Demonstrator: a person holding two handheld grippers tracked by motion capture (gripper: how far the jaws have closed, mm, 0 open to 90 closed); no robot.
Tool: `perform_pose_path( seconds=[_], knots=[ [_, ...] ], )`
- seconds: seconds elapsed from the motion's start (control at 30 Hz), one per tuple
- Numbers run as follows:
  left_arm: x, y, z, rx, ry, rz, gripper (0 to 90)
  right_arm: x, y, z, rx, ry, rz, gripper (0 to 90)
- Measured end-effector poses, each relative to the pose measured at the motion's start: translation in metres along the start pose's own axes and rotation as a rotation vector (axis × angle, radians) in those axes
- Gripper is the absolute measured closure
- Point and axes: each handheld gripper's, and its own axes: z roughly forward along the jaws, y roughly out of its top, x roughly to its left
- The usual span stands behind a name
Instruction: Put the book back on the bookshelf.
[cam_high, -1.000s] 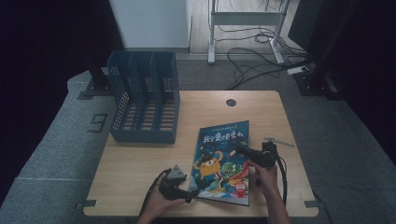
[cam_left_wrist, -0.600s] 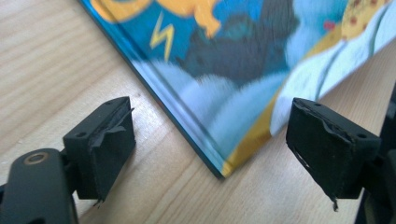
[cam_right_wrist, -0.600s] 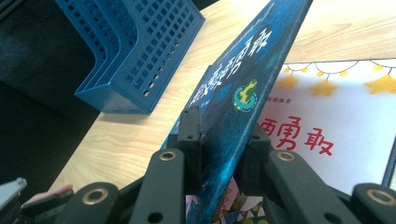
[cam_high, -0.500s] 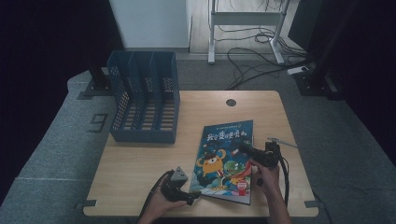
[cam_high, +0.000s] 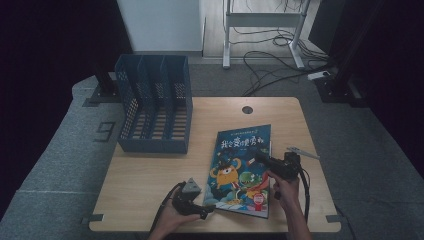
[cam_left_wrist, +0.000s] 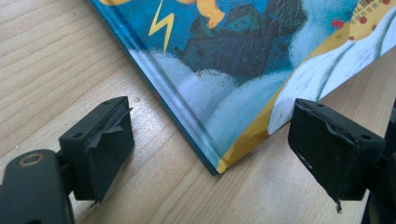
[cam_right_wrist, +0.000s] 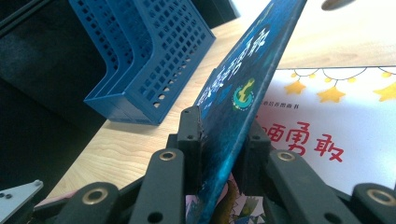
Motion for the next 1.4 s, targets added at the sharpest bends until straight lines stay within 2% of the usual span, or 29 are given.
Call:
perform_pose_path(
  seconds=[0.37, 0.6, 1.0, 1.4],
  knots=[
    [0.001, 0.0, 0.001, -0.004, 0.001, 0.01, 11.9, 0.009, 0.001, -0.003, -0.024, 0.015, -0.048, 74.2],
    [0.001, 0.0, 0.001, -0.002, -0.001, 0.015, 11.2, 0.019, 0.003, -0.007, -0.047, 0.029, -0.104, 74.3],
    [0.001, 0.0, 0.001, -0.002, -0.002, 0.021, 10.8, 0.024, 0.003, -0.009, -0.063, 0.046, -0.137, 74.4],
    [0.002, 0.0, 0.001, -0.004, -0.005, 0.022, 9.5, 0.037, 0.004, -0.013, -0.09, 0.075, -0.205, 74.5]
  ],
)
